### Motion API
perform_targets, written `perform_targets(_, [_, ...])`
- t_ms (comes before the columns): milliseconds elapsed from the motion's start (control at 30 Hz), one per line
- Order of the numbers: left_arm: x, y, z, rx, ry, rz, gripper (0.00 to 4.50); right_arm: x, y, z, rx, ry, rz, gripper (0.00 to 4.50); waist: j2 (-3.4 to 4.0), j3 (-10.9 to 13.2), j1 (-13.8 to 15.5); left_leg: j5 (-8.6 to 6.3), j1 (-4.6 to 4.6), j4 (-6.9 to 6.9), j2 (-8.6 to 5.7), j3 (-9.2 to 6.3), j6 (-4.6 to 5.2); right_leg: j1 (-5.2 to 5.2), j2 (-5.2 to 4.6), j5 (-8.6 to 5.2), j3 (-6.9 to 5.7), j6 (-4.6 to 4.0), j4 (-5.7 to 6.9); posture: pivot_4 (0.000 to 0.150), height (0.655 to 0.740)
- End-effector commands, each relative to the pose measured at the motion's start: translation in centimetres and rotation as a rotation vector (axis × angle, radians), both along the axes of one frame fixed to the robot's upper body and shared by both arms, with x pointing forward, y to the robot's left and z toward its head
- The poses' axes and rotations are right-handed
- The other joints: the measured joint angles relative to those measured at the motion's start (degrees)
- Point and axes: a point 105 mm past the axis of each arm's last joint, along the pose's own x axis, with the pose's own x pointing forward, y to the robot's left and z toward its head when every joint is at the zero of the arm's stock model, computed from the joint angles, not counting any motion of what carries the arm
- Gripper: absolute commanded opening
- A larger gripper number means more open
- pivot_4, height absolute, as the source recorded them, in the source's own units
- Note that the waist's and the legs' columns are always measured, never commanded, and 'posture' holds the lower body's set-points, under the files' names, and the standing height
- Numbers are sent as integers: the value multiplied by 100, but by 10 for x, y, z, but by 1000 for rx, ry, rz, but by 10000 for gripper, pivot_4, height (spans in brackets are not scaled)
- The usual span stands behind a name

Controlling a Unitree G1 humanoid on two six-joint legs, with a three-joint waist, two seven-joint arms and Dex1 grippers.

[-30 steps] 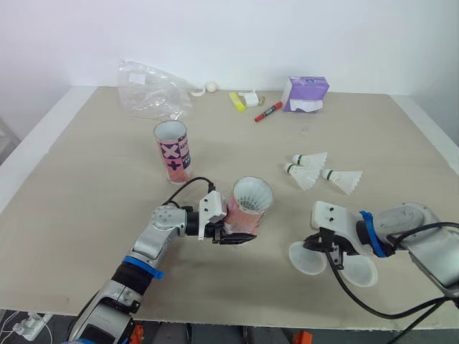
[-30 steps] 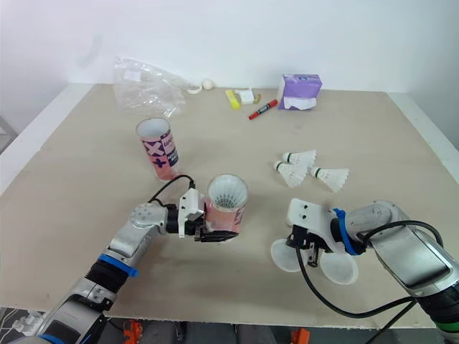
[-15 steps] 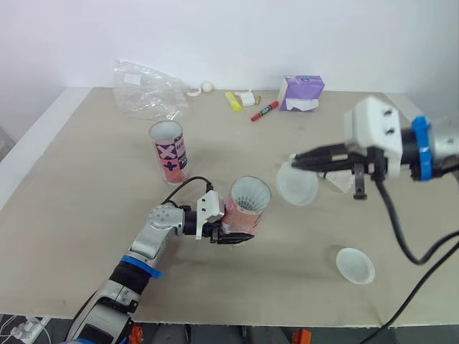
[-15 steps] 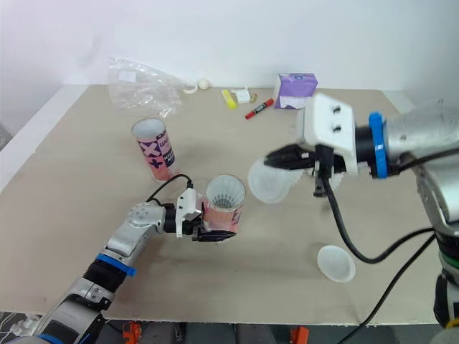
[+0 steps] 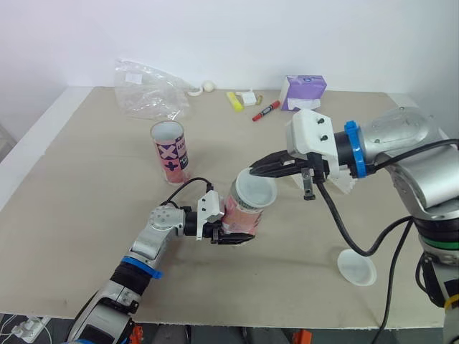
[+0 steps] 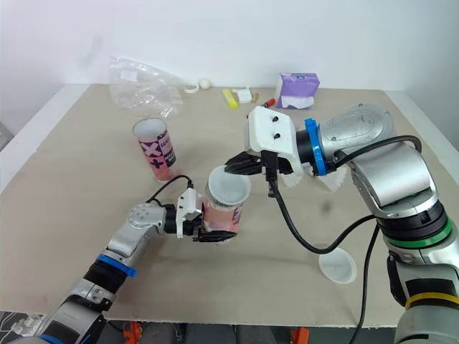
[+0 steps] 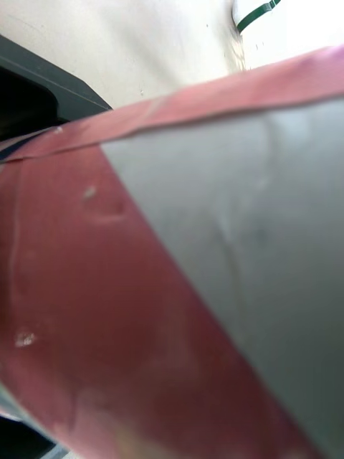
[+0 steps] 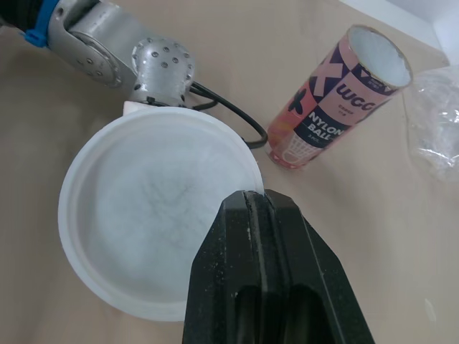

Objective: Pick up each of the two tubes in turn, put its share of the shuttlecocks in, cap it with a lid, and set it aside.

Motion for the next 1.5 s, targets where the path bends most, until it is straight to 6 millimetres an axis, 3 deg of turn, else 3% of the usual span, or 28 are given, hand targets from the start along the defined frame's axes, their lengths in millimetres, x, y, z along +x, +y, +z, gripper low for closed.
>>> perform_targets(33, [-5, 11, -32, 97, 94, 28, 31369, -2, 2, 7, 1, -40, 19, 373, 0, 0, -1, 0, 1, 0, 0, 0, 0, 0, 0, 0, 0, 0, 0, 1500, 7400])
perform_targets(533, [-4, 10, -32, 98, 92, 34, 31369, -4, 14, -2, 7, -47, 48, 373, 1, -1, -1, 0, 1, 0, 0, 0, 0, 0, 0, 1, 0, 0, 0, 1500, 7400])
perform_targets(1100, [-7, 10, -34, 100, 101, 37, 31369, -4, 8, -17, -53, -23, 55, 373, 1, -1, -1, -1, 1, -1, 0, 0, -1, 2, 0, -3, 0, 1, 0, 1500, 7400])
perform_targets(1133, [-7, 10, -34, 100, 102, 37, 31369, -4, 8, -17, -51, -20, 54, 6708, 1, -1, -1, -1, 1, -1, 0, 0, -1, 2, 0, -3, 0, 1, 0, 1500, 7400])
perform_targets(1200, [-7, 10, -34, 100, 104, 38, 31369, -4, 8, -16, -51, -31, 55, 12953, 1, -1, -1, -1, 1, -1, 0, 0, -1, 1, 0, -3, 0, 1, 0, 1500, 7400])
perform_targets(1300, [-8, 11, -34, 100, 106, 38, 31369, -2, 9, -12, -40, -55, 52, 29450, 2, -3, -1, -1, 2, -1, 0, -1, -1, 2, 0, -3, 0, 0, 0, 1500, 7400])
perform_targets(1333, [-8, 11, -34, 100, 107, 39, 31369, -1, 9, -9, -31, -63, 49, 32144, 2, -4, -2, -1, 3, -1, 0, 0, -1, 2, 0, -3, 0, 0, 0, 1500, 7400])
perform_targets(1500, [-8, 12, -34, 103, 108, 42, 31369, 1, 1, 21, 87, -52, 4, 32144, 1, -3, -2, -1, 1, -2, 0, -1, -1, 0, 0, -4, 0, -1, 0, 1500, 7400])
